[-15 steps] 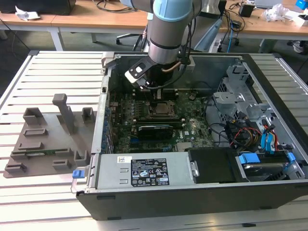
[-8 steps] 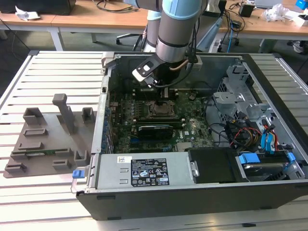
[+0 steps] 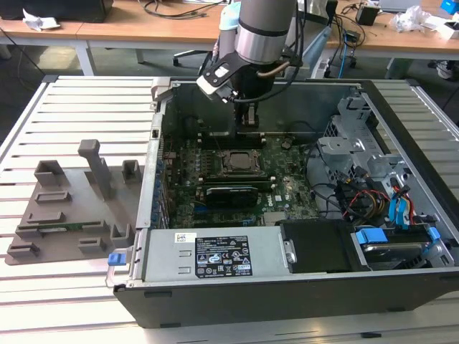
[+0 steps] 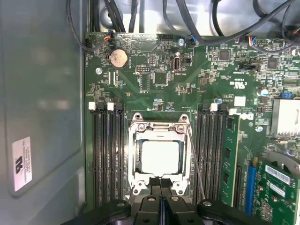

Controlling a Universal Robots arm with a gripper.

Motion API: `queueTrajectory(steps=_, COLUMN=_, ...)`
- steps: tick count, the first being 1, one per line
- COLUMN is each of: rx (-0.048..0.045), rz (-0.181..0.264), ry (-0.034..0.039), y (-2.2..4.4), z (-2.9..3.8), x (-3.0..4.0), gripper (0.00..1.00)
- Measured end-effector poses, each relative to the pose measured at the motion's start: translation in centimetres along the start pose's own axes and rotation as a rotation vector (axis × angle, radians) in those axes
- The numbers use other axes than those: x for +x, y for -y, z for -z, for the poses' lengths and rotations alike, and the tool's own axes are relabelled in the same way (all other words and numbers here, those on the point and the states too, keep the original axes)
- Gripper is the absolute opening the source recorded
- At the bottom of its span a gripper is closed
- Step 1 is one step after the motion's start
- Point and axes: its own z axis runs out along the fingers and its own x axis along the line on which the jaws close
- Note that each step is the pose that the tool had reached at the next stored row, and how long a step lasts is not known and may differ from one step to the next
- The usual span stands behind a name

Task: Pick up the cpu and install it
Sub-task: 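Close the cpu cover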

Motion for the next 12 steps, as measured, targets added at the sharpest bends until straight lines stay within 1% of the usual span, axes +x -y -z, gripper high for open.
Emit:
queueTrajectory(steps=2, rx=0.0, rz=0.0, ry=0.0037, y=0.07, z=0.88, x=-0.01, gripper=0.11)
queueTrajectory(steps=3, rx=0.0001, rz=0.0, ry=0.0046, y=0.1, z=1.21, x=-0.02, gripper=0.11)
queueTrajectory(steps=12, rx=0.0, rz=0.0, ry=0.0044, y=0.11, z=1.31, x=-0.02, gripper=0.11)
